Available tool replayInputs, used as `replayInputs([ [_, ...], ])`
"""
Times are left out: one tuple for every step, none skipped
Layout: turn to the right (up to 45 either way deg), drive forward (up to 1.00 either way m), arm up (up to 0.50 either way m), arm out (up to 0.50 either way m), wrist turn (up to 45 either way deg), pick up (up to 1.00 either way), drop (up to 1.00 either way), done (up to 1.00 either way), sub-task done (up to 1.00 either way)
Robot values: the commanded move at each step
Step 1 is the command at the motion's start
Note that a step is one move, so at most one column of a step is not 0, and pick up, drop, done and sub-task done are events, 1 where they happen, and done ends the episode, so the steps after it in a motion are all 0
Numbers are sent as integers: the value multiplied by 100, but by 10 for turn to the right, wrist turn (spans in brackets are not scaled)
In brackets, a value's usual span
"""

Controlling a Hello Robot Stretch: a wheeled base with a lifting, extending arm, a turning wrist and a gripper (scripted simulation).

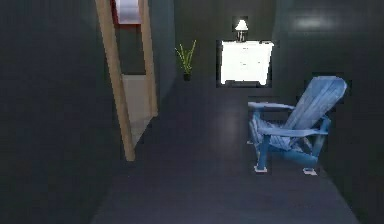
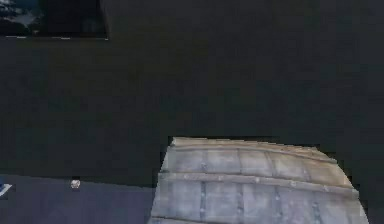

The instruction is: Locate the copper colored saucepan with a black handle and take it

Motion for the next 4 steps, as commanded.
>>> replayInputs([
  [0,100,0,0,0,0,0,0,0],
  [30,0,0,0,0,0,0,0,0],
  [0,90,0,0,0,0,0,0,0],
  [-450,0,0,0,0,0,0,0,0],
])
